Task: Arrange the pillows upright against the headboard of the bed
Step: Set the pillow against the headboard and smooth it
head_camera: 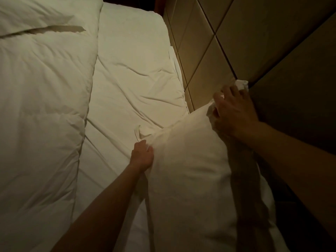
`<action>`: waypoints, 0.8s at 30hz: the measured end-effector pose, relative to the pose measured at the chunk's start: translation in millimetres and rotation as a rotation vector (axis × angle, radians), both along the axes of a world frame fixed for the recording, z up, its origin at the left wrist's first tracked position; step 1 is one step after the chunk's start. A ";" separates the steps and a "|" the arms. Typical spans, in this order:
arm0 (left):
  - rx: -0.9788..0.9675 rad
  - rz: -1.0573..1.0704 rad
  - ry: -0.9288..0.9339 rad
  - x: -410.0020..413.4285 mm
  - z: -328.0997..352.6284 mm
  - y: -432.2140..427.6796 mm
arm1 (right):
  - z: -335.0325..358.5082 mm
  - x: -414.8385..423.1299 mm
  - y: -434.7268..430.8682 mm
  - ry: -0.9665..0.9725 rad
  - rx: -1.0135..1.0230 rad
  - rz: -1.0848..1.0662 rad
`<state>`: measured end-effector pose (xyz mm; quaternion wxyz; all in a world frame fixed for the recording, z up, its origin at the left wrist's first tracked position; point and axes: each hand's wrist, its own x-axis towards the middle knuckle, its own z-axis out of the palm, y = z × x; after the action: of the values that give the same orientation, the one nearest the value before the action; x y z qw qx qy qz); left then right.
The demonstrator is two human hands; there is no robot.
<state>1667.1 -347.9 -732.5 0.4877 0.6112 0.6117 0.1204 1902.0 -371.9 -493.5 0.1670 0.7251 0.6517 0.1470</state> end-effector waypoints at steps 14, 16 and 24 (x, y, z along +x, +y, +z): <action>-0.449 0.178 -0.103 -25.8 -3.4 -106.6 | -17.0 -25.0 -111.4 0.280 0.157 -0.407; -0.456 0.176 -0.130 -24.2 0.3 -114.7 | -19.2 -28.1 -121.6 0.286 0.151 -0.437; -0.390 0.185 -0.186 -16.3 -6.0 -120.7 | -33.4 -32.0 -137.1 0.175 0.189 -0.411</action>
<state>1650.7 -468.6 -738.5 0.6377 0.4329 0.6293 0.1001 1870.0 -509.1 -526.9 0.0676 0.8648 0.4859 0.1072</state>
